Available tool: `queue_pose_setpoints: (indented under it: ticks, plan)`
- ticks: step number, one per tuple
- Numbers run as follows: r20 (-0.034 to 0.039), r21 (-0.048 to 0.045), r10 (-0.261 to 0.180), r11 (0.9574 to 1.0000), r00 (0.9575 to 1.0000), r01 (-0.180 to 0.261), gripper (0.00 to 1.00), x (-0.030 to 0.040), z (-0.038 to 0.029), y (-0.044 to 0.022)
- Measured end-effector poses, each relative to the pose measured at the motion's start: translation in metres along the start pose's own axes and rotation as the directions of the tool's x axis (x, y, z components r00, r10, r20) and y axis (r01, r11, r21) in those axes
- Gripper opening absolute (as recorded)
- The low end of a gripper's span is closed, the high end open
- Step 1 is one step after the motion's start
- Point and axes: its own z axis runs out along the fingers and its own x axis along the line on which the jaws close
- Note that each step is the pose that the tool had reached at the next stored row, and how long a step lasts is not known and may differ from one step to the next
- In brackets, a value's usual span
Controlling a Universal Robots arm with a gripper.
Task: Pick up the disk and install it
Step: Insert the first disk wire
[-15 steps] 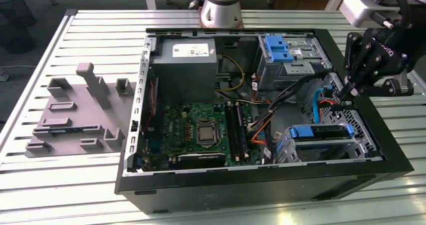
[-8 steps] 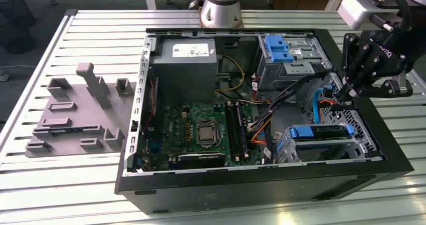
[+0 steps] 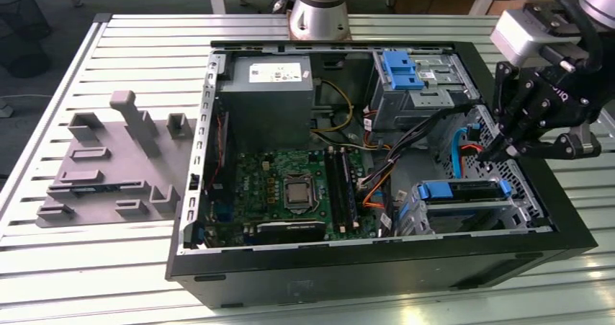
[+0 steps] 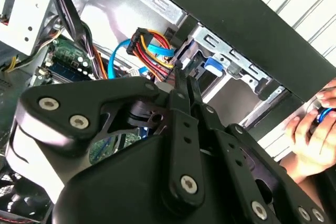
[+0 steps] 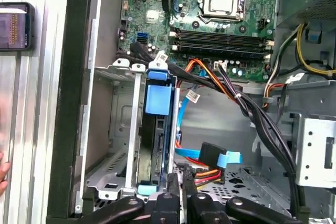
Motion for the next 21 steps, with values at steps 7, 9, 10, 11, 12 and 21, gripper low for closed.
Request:
queue_pose_setpoints:
  ticks: [7, 9, 10, 11, 12, 21]
  plan:
    - [-0.0001, 0.0000, 0.000, 1.0000, 1.0000, 0.000, 0.18, -0.0007, -0.0066, 0.0001]
    - [0.0000, 0.0000, 0.000, 1.0000, 1.0000, 0.000, 0.18, -0.0008, -0.0066, 0.0001]
    - [0.0000, 0.0000, 0.000, 1.0000, 1.0000, 0.000, 0.18, -0.0009, -0.0066, 0.0001]
    - [0.0000, 0.0000, 0.000, 1.0000, 1.0000, 0.000, 0.18, -0.0009, -0.0066, 0.0001]
    - [0.0000, 0.0000, 0.000, 1.0000, 1.0000, 0.000, 0.18, -0.0009, -0.0066, 0.0000]
    - [0.0000, 0.0000, 0.000, 1.0000, 1.0000, 0.000, 0.25, -0.0013, -0.0066, 0.0000]
